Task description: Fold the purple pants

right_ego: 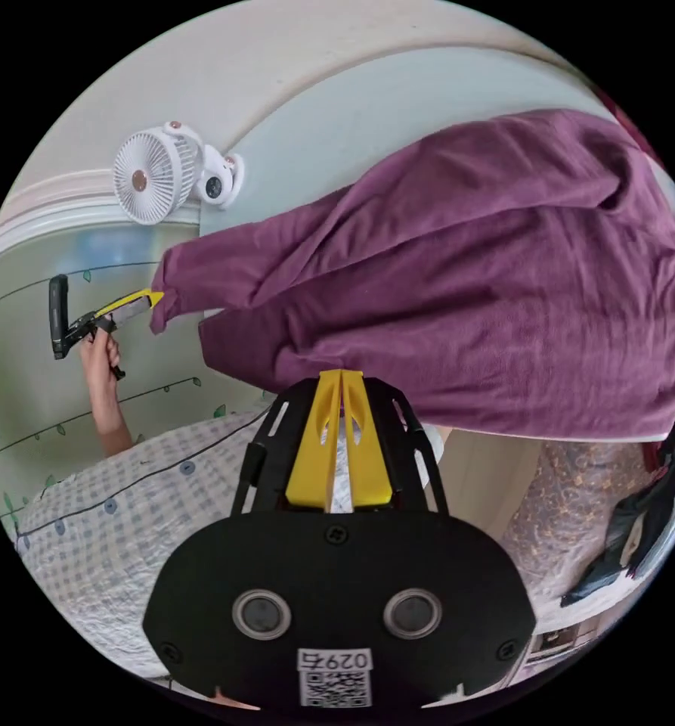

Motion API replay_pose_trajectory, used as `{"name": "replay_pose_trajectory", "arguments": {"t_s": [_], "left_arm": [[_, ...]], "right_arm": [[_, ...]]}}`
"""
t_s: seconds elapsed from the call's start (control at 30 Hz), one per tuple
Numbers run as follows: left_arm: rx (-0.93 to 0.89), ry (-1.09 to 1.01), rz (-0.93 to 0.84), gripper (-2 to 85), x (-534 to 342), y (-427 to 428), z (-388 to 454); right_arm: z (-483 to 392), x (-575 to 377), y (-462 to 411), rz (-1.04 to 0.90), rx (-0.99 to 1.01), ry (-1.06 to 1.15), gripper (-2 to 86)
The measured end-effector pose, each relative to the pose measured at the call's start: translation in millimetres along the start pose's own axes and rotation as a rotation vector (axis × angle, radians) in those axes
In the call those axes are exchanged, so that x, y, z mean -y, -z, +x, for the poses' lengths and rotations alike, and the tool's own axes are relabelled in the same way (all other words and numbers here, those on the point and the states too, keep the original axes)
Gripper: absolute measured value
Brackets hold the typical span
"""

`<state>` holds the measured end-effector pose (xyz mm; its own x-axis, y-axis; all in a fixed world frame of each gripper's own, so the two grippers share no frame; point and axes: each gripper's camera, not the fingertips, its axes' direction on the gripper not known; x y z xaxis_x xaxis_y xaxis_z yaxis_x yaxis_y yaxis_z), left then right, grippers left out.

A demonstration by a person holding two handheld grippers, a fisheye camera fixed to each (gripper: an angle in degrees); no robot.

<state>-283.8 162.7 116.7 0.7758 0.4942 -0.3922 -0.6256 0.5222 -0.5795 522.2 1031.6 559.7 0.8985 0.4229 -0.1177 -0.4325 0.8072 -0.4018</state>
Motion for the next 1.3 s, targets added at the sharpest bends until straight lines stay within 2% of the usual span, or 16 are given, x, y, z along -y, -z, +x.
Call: {"name": "replay_pose_trajectory", "arguments": {"t_s": [0.1, 0.23, 0.3, 0.37, 0.43, 0.5, 0.6, 0.7, 0.77, 0.87, 0.97, 1.17, 1.23, 1.3], "left_arm": [[0.076, 0.188, 0.083, 4.1, -8.5, 27.3, -41.4], [0.122, 0.226, 0.199, 8.3, -24.5, 45.6, -40.0], [0.055, 0.089, 0.227, 12.0, -19.6, 38.2, -14.8], [0.097, -0.056, 0.170, 13.4, -8.2, 18.2, 13.6], [0.305, -0.172, 0.103, 14.3, 1.2, -9.1, 43.2], [0.617, -0.346, 0.094, 14.1, 0.1, -42.1, 80.3], [0.726, -0.580, 0.101, 9.8, -9.8, -67.2, 114.0], [0.716, -0.665, 0.083, 8.1, -7.8, -75.0, 125.6], [0.678, -0.662, 0.055, 10.4, 2.1, -76.8, 122.2], [0.503, -0.626, -0.133, 17.2, 30.3, -87.5, 105.3], [0.300, -0.546, -0.229, 17.4, 56.2, -87.4, 81.0], [0.291, -0.523, -0.220, 10.3, 79.6, -78.4, 65.0], [0.364, -0.539, -0.284, 0.7, 83.6, -80.7, 65.3], [0.256, -0.594, -0.454, -0.4, 87.5, -76.0, 72.9]], "right_arm": [[14.9, -14.6, -0.2, 0.028, 0.085, -0.040, -0.5], [20.8, -29.5, -4.2, 0.031, 0.088, -0.053, -0.5], [25.6, -32.3, -11.4, -0.010, 0.073, -0.055, -0.5], [27.0, -32.6, -13.6, -0.034, 0.082, -0.046, -0.5], [25.7, -33.2, -10.2, -0.033, 0.091, -0.028, -0.5], [23.7, -34.8, -1.2, -0.012, 0.089, -0.007, -0.5], [26.4, -39.8, 9.9, 0.023, 0.092, -0.002, -0.5], [35.8, -47.8, 12.8, 0.041, 0.122, -0.023, -0.5], [43.1, -53.2, 10.4, 0.041, 0.153, -0.041, -0.5], [53.5, -61.2, 2.7, 0.029, 0.213, -0.065, -0.5], [59.2, -67.4, -3.7, 0.020, 0.246, -0.078, -0.5], [62.7, -70.7, -11.0, 0.028, 0.291, -0.086, -0.4], [61.8, -70.3, -12.7, 0.032, 0.303, -0.084, -0.4], [59.0, -70.1, -14.3, 0.037, 0.309, -0.080, -0.4]]}}
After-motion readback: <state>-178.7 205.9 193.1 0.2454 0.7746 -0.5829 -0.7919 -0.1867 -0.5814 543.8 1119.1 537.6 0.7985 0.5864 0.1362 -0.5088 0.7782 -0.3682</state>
